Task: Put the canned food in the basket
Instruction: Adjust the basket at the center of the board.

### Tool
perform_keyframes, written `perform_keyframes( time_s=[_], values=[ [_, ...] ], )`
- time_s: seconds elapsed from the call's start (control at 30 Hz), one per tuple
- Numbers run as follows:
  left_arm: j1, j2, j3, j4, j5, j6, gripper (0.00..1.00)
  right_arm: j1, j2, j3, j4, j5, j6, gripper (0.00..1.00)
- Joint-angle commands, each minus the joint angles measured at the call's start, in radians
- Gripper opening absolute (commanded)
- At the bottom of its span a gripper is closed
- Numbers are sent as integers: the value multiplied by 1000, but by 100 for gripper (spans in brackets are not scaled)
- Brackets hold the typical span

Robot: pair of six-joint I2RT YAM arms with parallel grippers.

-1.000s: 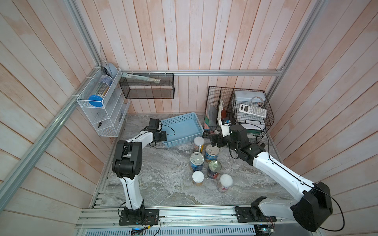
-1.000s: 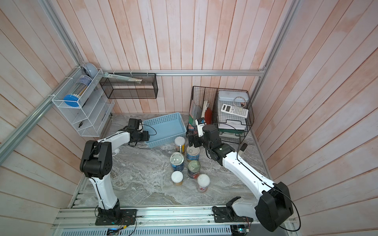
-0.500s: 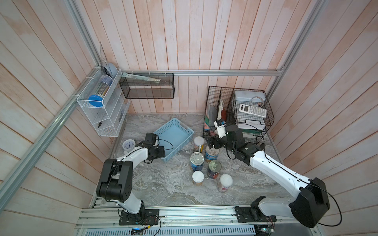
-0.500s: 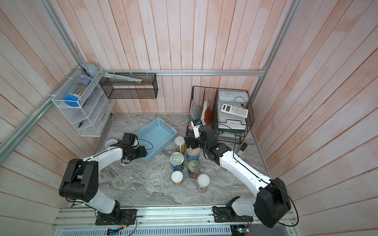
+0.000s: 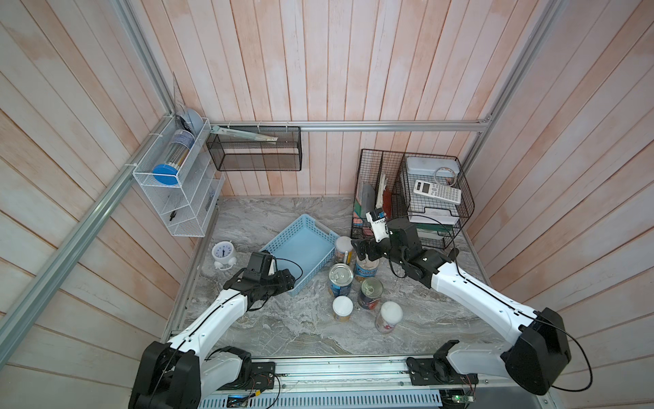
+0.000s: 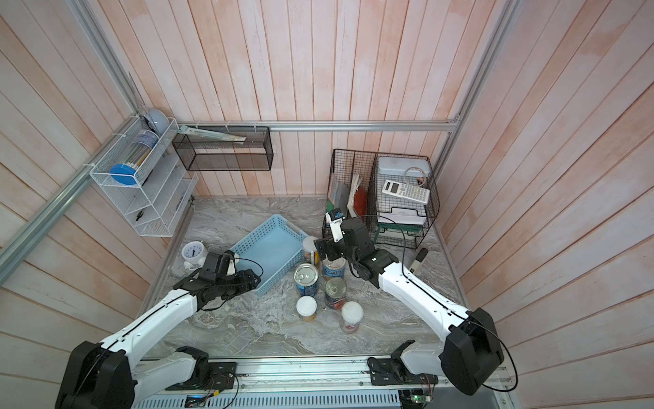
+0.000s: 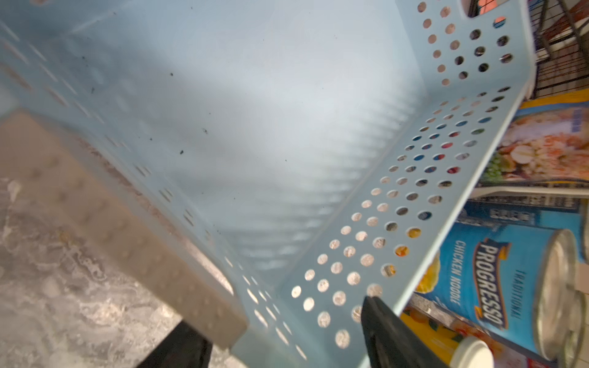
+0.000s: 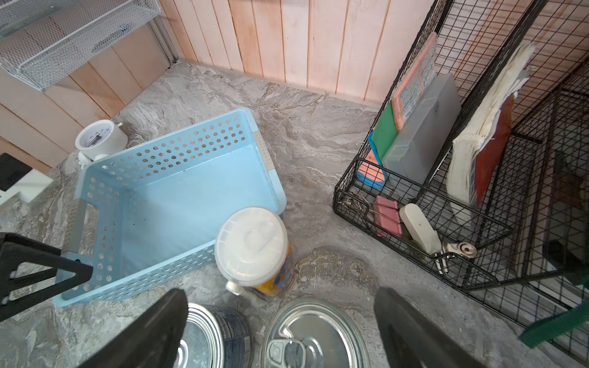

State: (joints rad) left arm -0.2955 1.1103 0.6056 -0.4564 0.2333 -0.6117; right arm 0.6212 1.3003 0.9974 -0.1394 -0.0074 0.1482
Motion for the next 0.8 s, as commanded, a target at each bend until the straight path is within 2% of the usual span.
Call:
perform_keyframes(
  time_s=[0.0, 0.1, 0.2, 0.33, 0.43, 0.53, 0.63, 0.77],
  values=[
    [-11, -65, -32, -27, 42, -82, 78, 7, -13, -23, 2, -21, -10, 98],
    [-18, -164, 41, -33, 15, -121, 80, 8, -13, -24, 14, -31, -6, 98],
    [-19, -156, 181, -55, -63, -66, 83, 7, -11, -25, 36, -54, 3, 98],
    [6, 50, 404, -97, -146, 114, 83, 10, -6, -22, 45, -67, 19, 98],
    [64, 214, 529, -50, -213, 202, 83, 12, -14, -32, 39, -53, 27, 98],
    [148, 349, 629, 36, -170, 223, 78, 12, -32, -47, 32, -53, 30, 98],
    [153, 471, 728, 44, -189, 304, 75, 13, -42, -60, 18, -55, 32, 98],
    [151, 612, 827, -35, -101, 423, 76, 13, -44, -73, 15, -57, 30, 98]
  ],
)
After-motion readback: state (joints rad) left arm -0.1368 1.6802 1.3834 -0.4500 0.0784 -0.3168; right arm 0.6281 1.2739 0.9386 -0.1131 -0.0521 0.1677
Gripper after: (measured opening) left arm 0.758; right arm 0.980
